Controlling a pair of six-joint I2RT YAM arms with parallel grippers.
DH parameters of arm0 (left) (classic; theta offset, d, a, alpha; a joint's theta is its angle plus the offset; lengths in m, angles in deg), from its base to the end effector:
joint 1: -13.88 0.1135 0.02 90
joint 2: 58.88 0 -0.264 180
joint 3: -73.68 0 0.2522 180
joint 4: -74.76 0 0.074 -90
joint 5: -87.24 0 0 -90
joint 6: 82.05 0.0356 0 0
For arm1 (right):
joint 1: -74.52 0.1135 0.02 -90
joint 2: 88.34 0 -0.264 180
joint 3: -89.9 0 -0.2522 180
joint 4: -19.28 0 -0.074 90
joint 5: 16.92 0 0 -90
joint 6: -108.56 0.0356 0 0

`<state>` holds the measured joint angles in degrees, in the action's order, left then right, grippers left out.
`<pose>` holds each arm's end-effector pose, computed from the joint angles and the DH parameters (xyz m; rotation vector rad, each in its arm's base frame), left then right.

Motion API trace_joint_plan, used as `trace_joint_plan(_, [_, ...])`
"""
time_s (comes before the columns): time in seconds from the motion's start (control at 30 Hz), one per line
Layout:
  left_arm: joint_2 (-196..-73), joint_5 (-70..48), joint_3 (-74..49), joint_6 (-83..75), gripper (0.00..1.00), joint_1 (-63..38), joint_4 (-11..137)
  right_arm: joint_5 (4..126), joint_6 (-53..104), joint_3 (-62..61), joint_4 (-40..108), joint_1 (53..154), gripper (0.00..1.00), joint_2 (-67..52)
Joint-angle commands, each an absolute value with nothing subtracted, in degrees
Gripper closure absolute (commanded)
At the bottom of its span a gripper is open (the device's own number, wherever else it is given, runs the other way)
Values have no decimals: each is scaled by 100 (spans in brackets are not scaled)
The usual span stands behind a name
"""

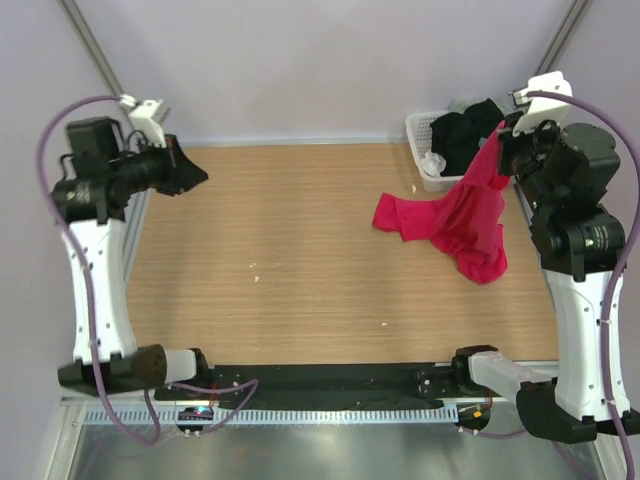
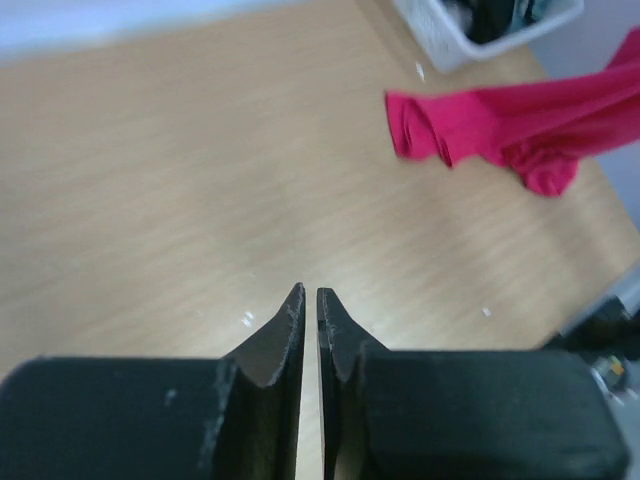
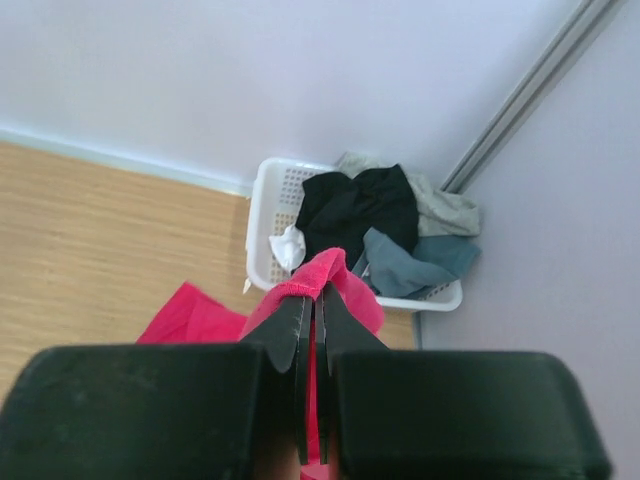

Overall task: Fold and stack the t-shirts
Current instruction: Flatten the tshirt out

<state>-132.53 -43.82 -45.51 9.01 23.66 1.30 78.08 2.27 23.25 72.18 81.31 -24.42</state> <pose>0.2123 0.0129 0.4996 0.2874 1.9604 -0.6107 0.1764 0.0179 0.5356 -0.2610 1.6138 -0.1984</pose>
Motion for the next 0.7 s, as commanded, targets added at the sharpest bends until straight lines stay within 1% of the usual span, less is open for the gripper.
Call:
trace_joint_plan(0.0, [-13851,-4601,-3721,592,90,1960,123,7379,449,1929,7233,8138,99,-2225])
trace_joint_plan(0.13, [-14298,-4276,-3921,953,90,1907,-245,6897,634,2068,7312,8138,99,-1673])
trace_joint_plan(0.17, [-14326,-4040,-3966,884,89,1933,-272,6799,652,2156,7391,8138,99,-1549])
trace_joint_plan(0.27, [-14125,-3959,-3887,683,90,2065,-54,6386,530,2867,7671,8321,99,-873])
trace_joint_plan(0.3, [-14037,-3924,-3826,603,96,2100,17,6272,268,3408,7742,8662,99,-740])
trace_joint_plan(0.37, [-13668,-3827,-3476,593,98,2100,341,6533,-14,4096,7935,9391,99,-354])
trace_joint_plan(0.4, [-13528,-3783,-3300,567,98,2109,491,6674,-129,4978,8041,9708,99,-196])
trace_joint_plan(0.43, [-13326,-3765,-3141,541,99,2100,814,6780,-174,5500,8181,10259,99,215])
trace_joint_plan(0.47, [-13246,-3722,-2896,488,100,2100,940,6833,-183,6045,8461,10482,99,410])
trace_joint_plan(0.5, [-13201,-3669,-2833,410,100,2100,1054,6920,-191,7016,8577,10746,99,604])
trace_joint_plan(0.57, [-13218,-3695,-2797,330,100,2100,1125,7279,-384,7482,8518,11449,99,755])
trace_joint_plan(0.63, [-13219,-3782,-2762,268,100,2100,1099,7571,-551,7308,8245,11958,99,589])
trace_joint_plan(0.67, [-13140,-3800,-2718,268,100,2092,1116,7537,-526,7394,8209,12005,99,614])
